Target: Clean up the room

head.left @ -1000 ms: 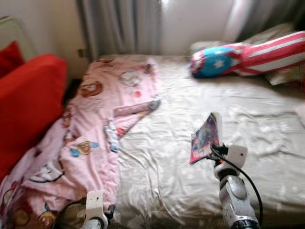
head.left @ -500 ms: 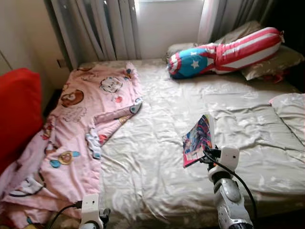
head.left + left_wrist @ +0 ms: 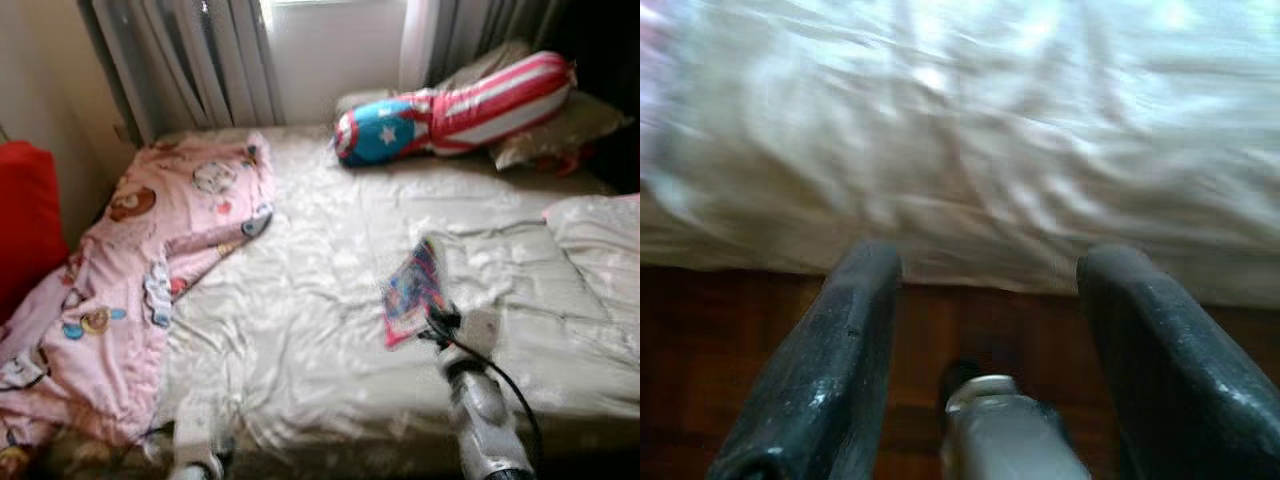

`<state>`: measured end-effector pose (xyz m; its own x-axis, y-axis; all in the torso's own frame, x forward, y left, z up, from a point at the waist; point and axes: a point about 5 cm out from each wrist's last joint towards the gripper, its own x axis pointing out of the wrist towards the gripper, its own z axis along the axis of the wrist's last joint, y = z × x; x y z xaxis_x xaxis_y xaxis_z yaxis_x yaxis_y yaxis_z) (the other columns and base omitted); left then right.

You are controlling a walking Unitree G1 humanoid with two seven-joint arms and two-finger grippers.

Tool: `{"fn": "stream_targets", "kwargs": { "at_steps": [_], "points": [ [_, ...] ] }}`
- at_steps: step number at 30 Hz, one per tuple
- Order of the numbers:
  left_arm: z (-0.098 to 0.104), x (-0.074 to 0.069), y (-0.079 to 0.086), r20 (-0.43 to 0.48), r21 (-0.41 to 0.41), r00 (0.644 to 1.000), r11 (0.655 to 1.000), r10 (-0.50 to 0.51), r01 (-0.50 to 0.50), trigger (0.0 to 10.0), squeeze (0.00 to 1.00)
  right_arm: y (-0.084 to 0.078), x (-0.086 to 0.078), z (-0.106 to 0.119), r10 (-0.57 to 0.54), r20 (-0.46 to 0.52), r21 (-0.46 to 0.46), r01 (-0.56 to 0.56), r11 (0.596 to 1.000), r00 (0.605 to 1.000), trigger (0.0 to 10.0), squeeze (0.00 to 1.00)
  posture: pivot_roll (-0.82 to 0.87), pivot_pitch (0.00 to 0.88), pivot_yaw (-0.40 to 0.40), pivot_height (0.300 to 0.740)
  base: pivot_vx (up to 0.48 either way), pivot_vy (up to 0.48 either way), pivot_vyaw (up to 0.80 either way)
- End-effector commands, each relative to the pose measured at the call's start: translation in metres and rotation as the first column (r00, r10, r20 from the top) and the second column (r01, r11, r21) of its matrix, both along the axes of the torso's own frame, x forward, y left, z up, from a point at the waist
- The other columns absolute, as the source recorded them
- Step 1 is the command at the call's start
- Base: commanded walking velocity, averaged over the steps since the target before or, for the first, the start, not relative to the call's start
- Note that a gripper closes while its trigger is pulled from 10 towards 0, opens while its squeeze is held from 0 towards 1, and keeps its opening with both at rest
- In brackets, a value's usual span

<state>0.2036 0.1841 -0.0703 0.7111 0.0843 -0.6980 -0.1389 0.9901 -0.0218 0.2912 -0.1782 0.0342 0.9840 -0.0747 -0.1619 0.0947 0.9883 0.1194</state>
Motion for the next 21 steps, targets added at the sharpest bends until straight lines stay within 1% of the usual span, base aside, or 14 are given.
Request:
{"fn": "stream_targets", "kwargs": {
  "at_steps": [1,11,18,21],
  "points": [
    [0.0017,0.0002,0.011,0.003,0.032,1.0,0.999,0.006,-0.007,10.0,0.0,0.0081,0.0062,0.0108,0.027,0.058,-0.007,-0.026,1.0,0.998,10.0,0.0,-0.06,0.0,0.015,0.74,0.0,-0.472,0.0],
    [0.0012,-0.0006,0.011,0.001,0.029,1.0,1.0,0.011,-0.011,10.0,0.0,0.0109,0.0058,0.0106,0.056,0.055,-0.04,-0.054,0.998,0.997,10.0,0.0,-0.06,0.0,0.011,0.74,0.0,-0.455,0.0],
    [0.0001,-0.0019,0.0092,-0.006,0.01,1.0,1.0,0.008,-0.008,10.0,0.0,0.0099,0.0044,0.0088,0.052,0.047,-0.037,-0.05,0.998,0.998,10.0,0.0,-0.06,0.0,0.009,0.74,0.0,0.0,0.0],
    [0.0004,-0.0023,0.0118,-0.003,0.025,1.0,0.999,0.021,-0.021,10.0,0.0,0.01,0.0044,0.009,0.052,0.047,-0.038,-0.05,0.998,0.998,10.0,0.0,-0.06,0.0,0.01,0.74,0.0,0.0,0.0]
  ]
}}
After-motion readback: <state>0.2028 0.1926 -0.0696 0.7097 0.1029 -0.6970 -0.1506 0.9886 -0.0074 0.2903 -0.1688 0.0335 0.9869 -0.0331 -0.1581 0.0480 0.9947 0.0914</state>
